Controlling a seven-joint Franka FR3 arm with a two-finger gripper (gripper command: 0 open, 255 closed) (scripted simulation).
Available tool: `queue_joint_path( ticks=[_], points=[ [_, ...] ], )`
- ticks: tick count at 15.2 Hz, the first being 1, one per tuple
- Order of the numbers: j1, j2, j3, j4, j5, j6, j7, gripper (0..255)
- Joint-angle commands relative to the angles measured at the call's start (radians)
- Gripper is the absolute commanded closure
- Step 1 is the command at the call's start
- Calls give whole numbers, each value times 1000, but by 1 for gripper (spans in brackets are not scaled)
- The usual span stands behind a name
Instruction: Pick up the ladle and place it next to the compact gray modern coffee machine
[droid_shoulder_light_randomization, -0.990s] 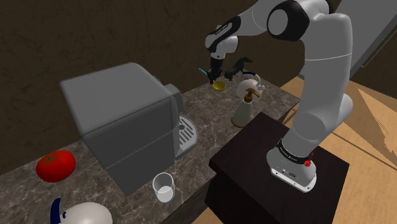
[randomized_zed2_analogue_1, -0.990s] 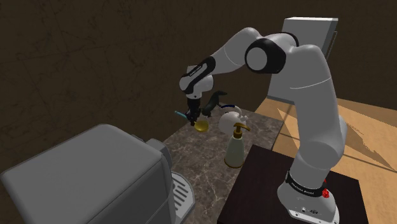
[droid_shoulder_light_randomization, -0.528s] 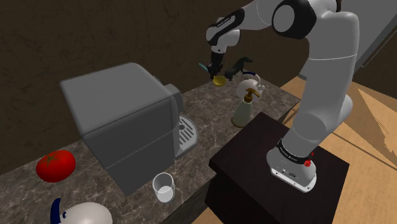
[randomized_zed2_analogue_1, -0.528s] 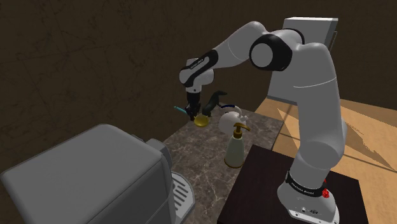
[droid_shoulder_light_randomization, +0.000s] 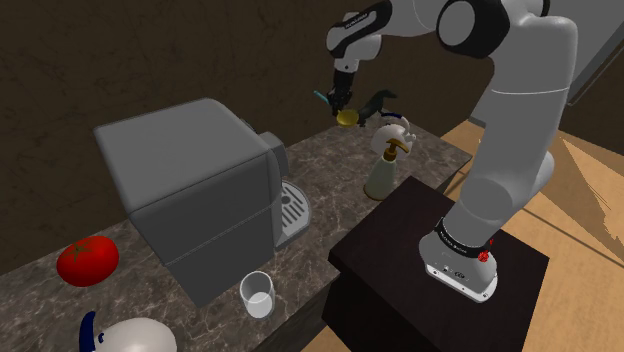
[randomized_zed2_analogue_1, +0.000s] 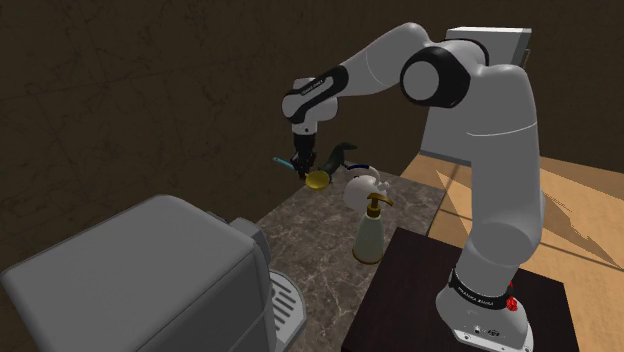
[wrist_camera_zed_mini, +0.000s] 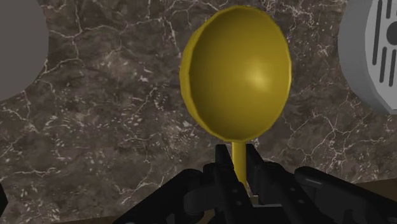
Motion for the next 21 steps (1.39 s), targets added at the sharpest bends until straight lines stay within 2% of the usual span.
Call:
queue_joint_path(
  ticks=[1, 21],
  points=[
    [1, -11, -1, 11, -4, -21, 6, 255],
    [1, -97, -11, 162, -33, -254, 49, 255]
  ],
)
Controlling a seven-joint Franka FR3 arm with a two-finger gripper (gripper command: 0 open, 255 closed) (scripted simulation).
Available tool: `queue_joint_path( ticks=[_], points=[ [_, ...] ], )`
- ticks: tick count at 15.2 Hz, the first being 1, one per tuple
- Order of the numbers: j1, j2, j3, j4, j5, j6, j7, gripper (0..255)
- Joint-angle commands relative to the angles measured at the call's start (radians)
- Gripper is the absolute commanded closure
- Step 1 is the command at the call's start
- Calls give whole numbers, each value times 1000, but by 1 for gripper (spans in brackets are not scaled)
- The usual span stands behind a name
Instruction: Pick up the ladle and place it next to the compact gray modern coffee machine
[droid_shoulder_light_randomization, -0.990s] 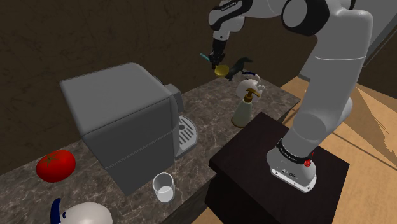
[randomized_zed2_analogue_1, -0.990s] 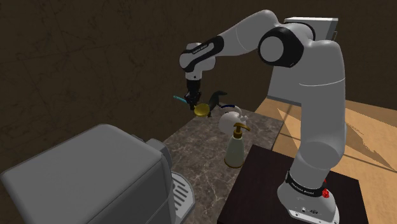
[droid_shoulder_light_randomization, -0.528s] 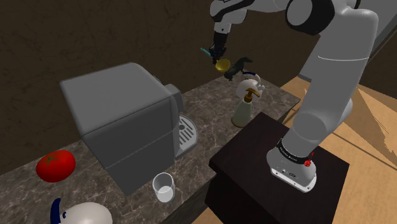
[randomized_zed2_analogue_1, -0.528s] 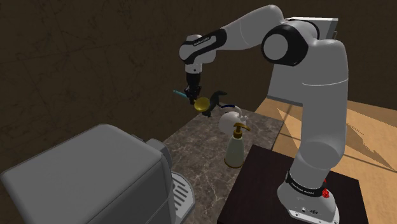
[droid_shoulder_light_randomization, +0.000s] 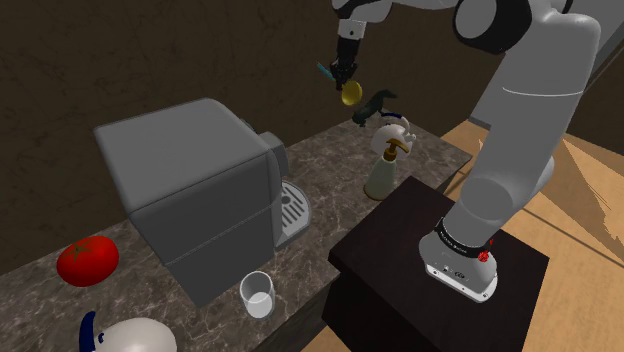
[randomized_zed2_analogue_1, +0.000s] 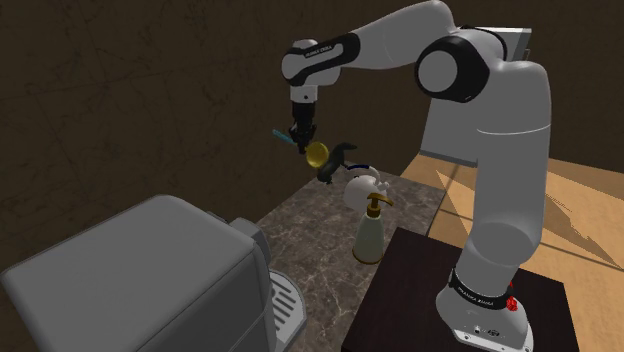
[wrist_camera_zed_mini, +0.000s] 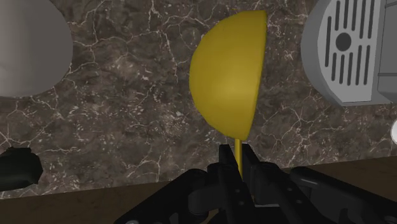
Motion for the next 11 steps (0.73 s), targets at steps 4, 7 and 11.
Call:
queue_joint_path(
  ticks=[4, 7, 11],
  points=[
    [-3, -10, -2, 55, -4, -65, 8, 255],
    [-4, -13, -3, 91, -6, -103, 14, 255],
    [-6, -15, -3, 142, -7, -156, 21, 255]
  ],
)
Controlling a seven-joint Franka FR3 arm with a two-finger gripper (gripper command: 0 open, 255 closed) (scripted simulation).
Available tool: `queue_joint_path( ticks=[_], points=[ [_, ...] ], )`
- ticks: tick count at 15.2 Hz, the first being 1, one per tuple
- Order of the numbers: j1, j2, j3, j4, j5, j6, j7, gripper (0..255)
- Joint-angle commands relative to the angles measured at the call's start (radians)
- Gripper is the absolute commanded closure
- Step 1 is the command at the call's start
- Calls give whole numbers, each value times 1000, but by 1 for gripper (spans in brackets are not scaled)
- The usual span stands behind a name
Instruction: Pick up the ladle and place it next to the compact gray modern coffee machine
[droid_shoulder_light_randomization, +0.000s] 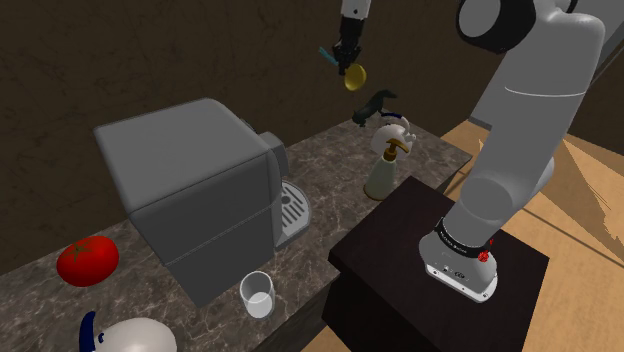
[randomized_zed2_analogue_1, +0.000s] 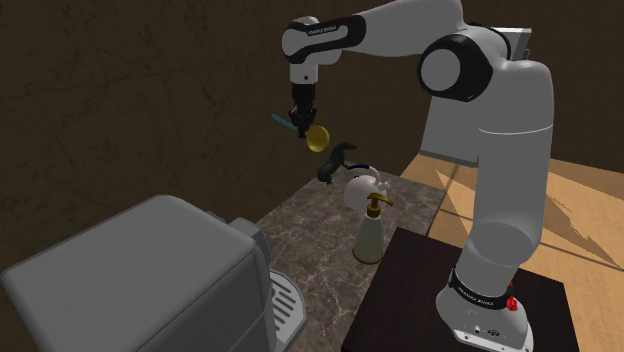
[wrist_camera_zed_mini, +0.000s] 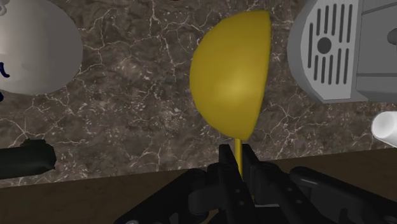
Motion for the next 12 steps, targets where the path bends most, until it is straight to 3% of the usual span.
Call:
queue_joint_path(
  ticks=[1, 12],
  points=[
    [-1, 2, 0, 30, 0, -28, 4, 255],
    [-11, 25, -1, 211, 3, -185, 23, 255]
  ],
)
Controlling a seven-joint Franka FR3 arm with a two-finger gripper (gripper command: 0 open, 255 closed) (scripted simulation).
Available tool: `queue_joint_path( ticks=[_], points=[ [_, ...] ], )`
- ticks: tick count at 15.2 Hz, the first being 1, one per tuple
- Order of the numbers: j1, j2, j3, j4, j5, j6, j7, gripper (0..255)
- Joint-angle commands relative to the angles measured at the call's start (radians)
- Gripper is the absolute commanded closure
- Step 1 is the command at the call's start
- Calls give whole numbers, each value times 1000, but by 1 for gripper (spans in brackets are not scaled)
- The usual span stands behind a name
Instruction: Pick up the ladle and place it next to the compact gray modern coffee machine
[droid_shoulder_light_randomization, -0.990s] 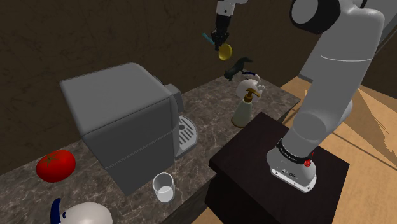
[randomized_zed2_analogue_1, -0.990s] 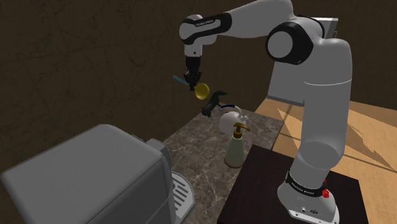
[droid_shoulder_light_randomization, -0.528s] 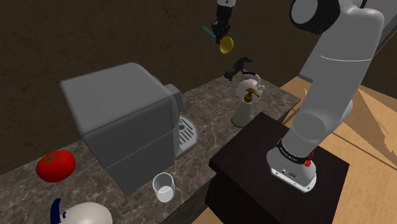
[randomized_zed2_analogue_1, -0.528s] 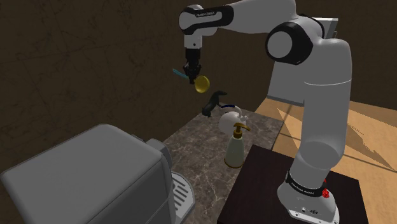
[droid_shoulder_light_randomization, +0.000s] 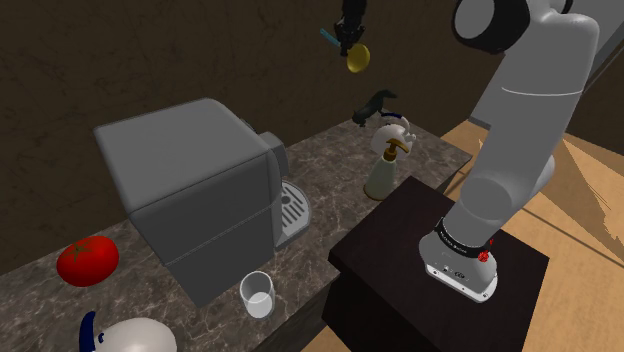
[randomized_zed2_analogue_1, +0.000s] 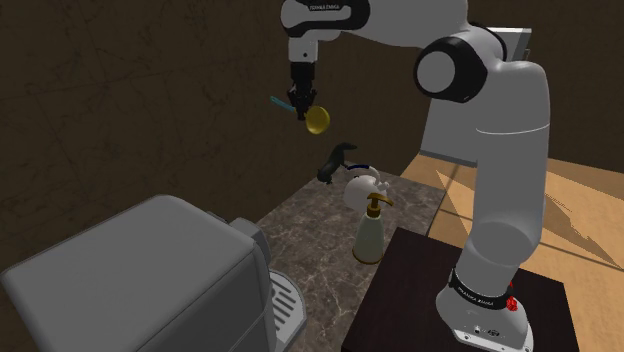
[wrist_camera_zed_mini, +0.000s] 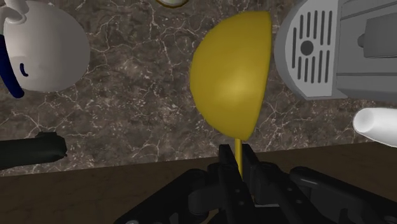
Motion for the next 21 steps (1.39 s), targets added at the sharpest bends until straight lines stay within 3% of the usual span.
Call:
queue_joint_path(
  ticks=[1, 10, 21],
  points=[
    [-3, 6, -1, 35, 1, -29, 2, 255],
    [-18, 60, 0, 231, 13, -171, 18, 255],
    [158, -16, 80, 114, 1, -91, 256, 255]
  ],
)
